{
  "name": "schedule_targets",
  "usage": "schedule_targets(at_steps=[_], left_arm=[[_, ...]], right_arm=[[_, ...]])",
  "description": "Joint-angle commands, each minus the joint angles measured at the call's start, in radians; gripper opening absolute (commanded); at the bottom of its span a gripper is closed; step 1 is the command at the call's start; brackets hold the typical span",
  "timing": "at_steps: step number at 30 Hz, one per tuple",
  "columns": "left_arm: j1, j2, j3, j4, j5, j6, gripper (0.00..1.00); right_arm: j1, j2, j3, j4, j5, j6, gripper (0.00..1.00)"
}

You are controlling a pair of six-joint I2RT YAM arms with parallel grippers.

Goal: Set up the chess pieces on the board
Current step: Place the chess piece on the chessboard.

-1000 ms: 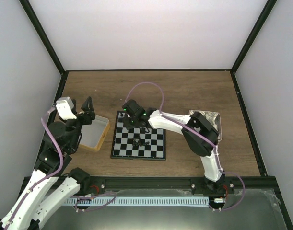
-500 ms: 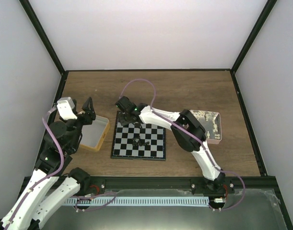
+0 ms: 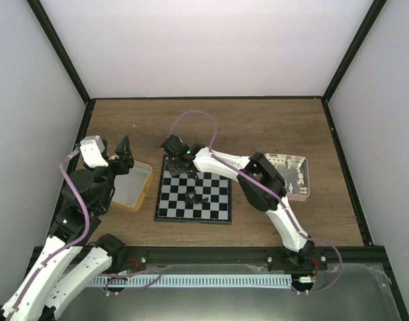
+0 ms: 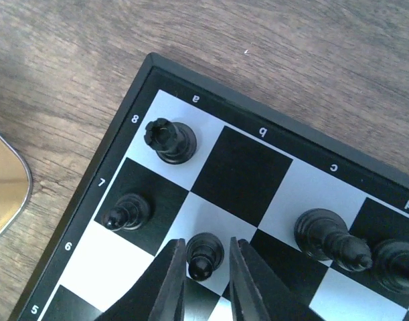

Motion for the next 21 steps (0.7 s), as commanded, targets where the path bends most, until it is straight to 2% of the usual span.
schedule_targets(at_steps=[1,10,17,21], left_arm=[[0.004,0.002,-0.008,-0.003,-0.011,-0.002,0.75],[0.004,0.008,-0.008,-0.002,-0.014,-0.001,0.75],[0.004,0.009,-0.008,0.007,0.001,-0.017,0.75],[0.004,0.009,-0.007,0.009,0.003,-0.02,0.76]], right_arm=[[0.007,-0.007,0.035,-0.02,0.016,0.001,0.24],[0.008,-0.161,-0.03,0.036,-0.027,0.007,0.37],[0.008,-0.368,-0.274,0.051,-0.08,0.009,0.46],[0.007,-0.46,-0.421,0.046,-0.128,0.002,0.48]])
